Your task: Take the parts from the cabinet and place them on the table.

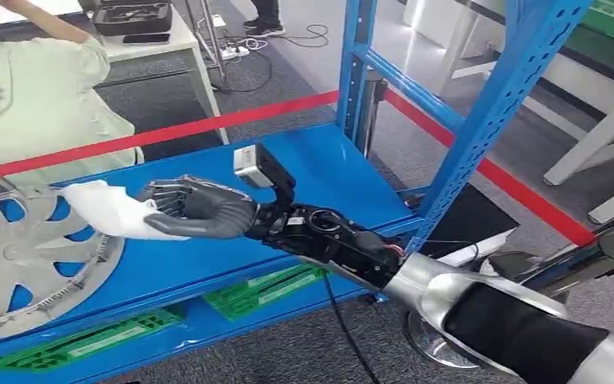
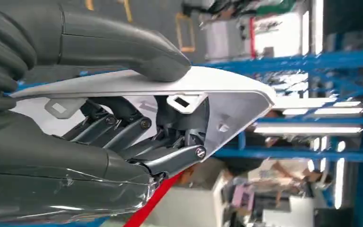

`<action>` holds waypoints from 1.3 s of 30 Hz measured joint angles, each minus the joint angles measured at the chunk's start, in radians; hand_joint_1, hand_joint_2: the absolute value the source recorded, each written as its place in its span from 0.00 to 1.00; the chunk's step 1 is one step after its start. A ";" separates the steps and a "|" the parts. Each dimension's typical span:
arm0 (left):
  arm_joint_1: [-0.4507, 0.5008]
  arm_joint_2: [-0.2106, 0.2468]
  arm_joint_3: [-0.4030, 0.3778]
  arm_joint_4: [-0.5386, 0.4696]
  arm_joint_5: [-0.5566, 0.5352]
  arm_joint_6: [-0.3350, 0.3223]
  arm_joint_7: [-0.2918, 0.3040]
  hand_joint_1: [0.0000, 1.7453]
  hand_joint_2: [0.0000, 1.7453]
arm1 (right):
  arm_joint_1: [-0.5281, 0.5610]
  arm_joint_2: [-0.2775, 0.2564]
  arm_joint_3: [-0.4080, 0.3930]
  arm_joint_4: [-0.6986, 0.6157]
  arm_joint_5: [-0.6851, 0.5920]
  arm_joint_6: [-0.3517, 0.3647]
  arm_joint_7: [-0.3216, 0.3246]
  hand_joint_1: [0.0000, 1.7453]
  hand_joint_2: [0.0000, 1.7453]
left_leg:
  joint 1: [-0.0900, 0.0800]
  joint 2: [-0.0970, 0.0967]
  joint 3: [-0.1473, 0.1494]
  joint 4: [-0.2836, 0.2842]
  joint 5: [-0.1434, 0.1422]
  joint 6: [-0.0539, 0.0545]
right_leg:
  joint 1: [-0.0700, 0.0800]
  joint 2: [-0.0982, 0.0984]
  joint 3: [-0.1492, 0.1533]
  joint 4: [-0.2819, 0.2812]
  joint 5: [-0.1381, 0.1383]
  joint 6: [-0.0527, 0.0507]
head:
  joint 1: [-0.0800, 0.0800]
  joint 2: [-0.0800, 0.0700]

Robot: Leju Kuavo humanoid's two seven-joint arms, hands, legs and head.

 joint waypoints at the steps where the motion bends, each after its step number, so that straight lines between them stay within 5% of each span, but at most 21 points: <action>1: 0.000 0.000 0.000 0.000 0.000 0.000 0.000 0.00 0.00 | 0.003 0.002 0.002 -0.004 -0.006 0.004 0.003 1.00 1.00 | 0.000 0.000 0.000 0.000 0.000 0.000 | 0.000 0.000 0.000 0.000 0.000 0.000 | 0.000 0.000; 8: 0.000 0.003 -0.001 0.000 0.015 0.006 -0.011 0.00 0.00 | 0.043 0.032 0.023 -0.048 -0.032 0.042 0.025 1.00 1.00 | 0.000 0.000 0.000 0.000 0.000 0.000 | 0.000 0.000 0.000 0.000 0.000 0.000 | 0.000 0.000; 18: 0.001 0.007 0.050 0.000 0.216 -0.042 -0.271 0.00 0.00 | 0.152 0.045 0.061 -0.145 0.041 0.031 0.028 1.00 1.00 | 0.000 0.000 0.000 0.000 0.000 -0.001 | 0.000 0.000 -0.001 0.000 -0.001 -0.002 | 0.000 0.000; 28: 0.000 0.007 0.114 0.000 0.256 -0.068 -0.331 0.00 0.00 | 0.168 0.037 0.072 -0.215 0.139 -0.009 0.015 1.00 1.00 | 0.000 0.000 0.000 0.000 0.000 -0.001 | 0.000 0.000 -0.002 0.000 -0.001 -0.002 | 0.000 0.000; 29: 0.000 0.007 0.117 0.000 0.255 -0.071 -0.333 0.00 1.00 | 0.168 0.034 0.074 -0.220 0.149 -0.014 0.013 1.00 1.00 | 0.000 0.000 0.000 0.000 0.000 -0.001 | 0.000 0.000 -0.002 0.000 -0.001 -0.002 | 0.000 0.000; 35: -0.004 0.008 0.138 0.000 0.244 -0.059 -0.343 0.00 1.00 | 0.169 0.022 0.076 -0.234 0.190 -0.028 -0.006 1.00 1.00 | 0.000 0.000 0.000 0.000 0.000 -0.001 | 0.000 0.000 -0.002 0.000 -0.001 -0.002 | 0.000 0.000; 39: -0.007 0.009 0.146 0.000 0.208 0.048 -0.412 0.00 1.00 | 0.173 0.016 0.076 -0.240 0.206 -0.040 -0.007 1.00 1.00 | 0.000 0.000 0.000 0.000 -0.001 -0.001 | 0.000 0.000 -0.002 0.000 -0.001 -0.002 | 0.000 0.000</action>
